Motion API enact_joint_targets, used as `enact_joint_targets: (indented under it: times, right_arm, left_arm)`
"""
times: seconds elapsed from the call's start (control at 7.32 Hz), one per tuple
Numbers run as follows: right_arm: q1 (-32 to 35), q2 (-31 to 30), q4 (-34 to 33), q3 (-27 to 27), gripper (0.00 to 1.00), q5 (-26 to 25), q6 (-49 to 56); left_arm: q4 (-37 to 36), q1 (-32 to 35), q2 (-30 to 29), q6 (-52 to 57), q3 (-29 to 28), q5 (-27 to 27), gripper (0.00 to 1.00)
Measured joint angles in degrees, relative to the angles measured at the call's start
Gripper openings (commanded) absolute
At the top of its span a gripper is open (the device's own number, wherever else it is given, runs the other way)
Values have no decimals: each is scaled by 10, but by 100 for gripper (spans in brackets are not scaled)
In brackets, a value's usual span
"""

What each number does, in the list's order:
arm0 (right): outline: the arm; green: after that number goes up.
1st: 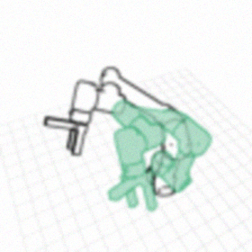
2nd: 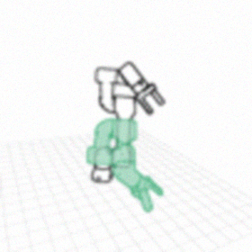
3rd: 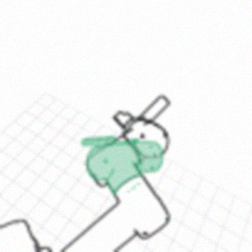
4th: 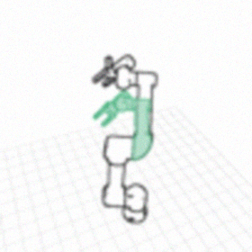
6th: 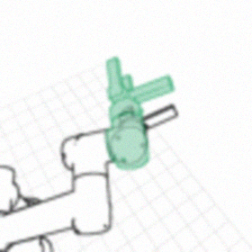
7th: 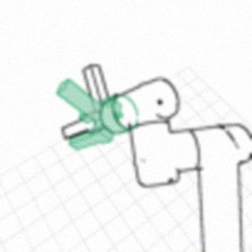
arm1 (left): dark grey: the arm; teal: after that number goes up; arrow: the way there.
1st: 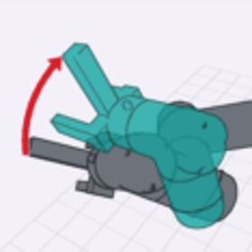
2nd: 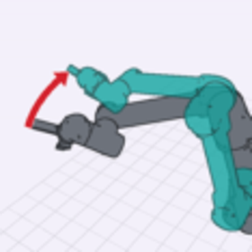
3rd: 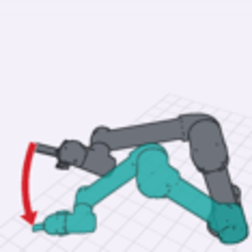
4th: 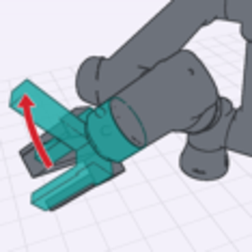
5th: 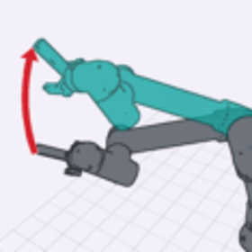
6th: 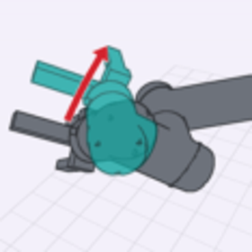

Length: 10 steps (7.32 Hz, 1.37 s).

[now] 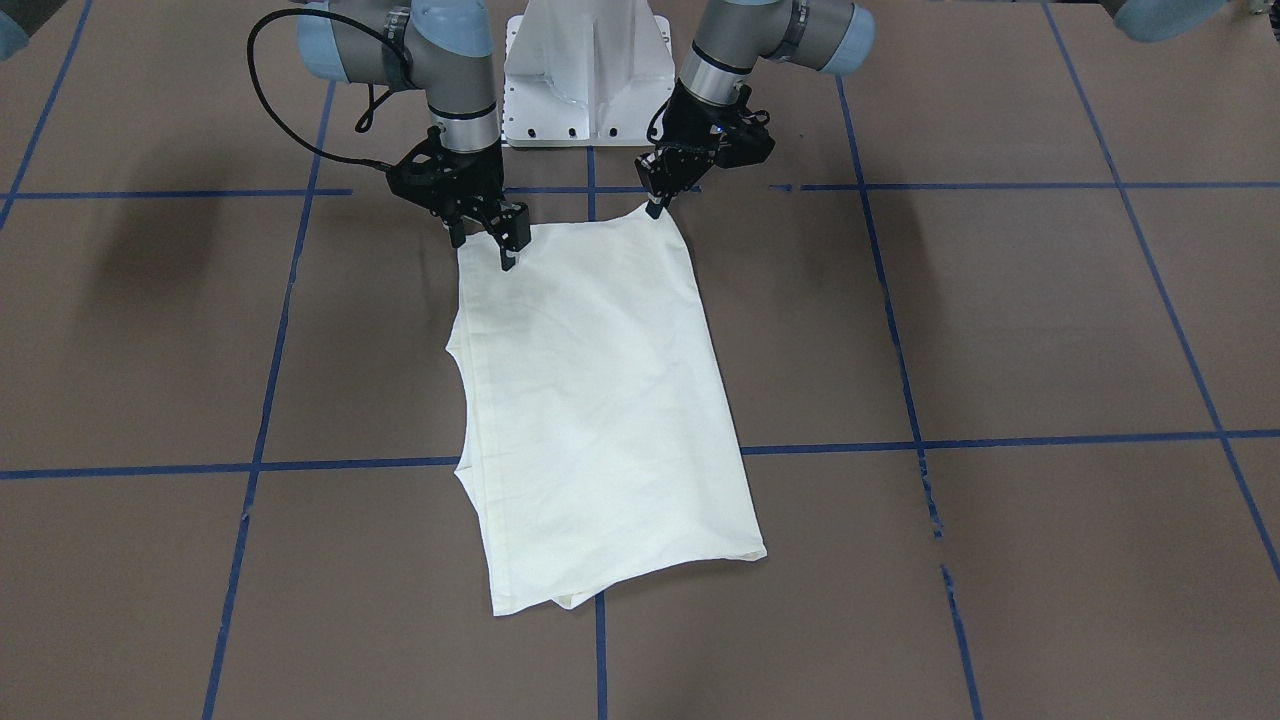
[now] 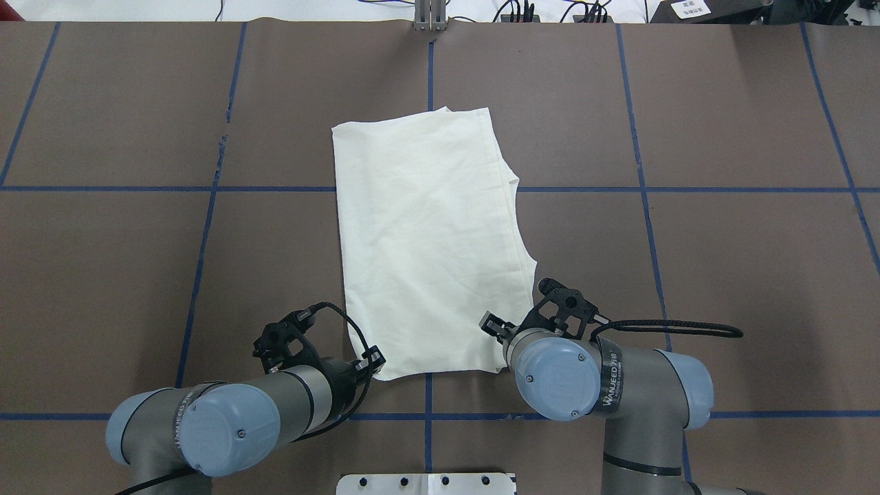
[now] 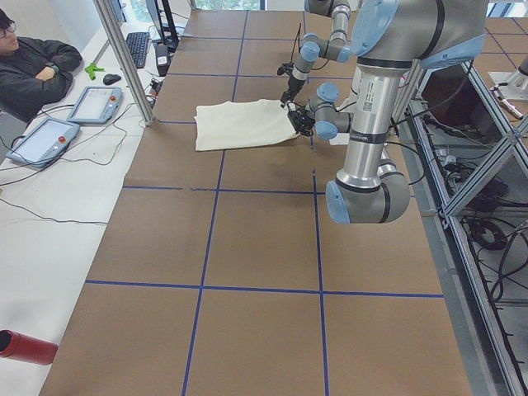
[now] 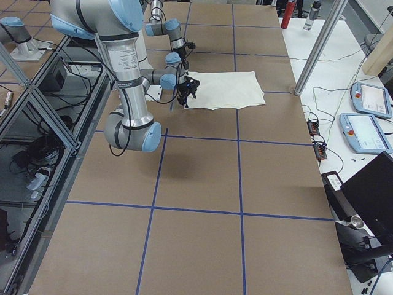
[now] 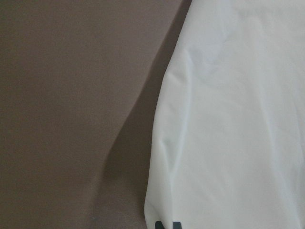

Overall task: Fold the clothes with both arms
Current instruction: 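Move the right gripper to the shirt's near corner beside the left gripper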

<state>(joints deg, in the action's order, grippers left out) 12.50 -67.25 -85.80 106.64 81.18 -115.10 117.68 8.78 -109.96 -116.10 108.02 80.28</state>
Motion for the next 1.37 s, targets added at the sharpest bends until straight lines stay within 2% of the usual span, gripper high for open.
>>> enact_joint_targets:
  times: [0.14,0.41,0.55,0.68,0.82,1.37]
  right_arm:
    - [-2,0,-2,0,66,-1,-1]
    - [-4,1,-2,0,41,-2,-10]
    - [-5,1,-2,0,39,-5,-17]
    - [-7,2,-1,-2,27,-11,-26]
    - [-9,3,-1,-4,0,-17,-34]
    - [-7,17,-2,-7,0,-21,-42]
  left_arm:
    - [0,0,0,0,0,0,0]
    - [0,0,0,0,0,0,0]
    - [0,0,0,0,0,0,0]
    - [0,0,0,0,1,0,0]
    - [0,0,0,0,1,0,0]
    - [0,0,0,0,1,0,0]
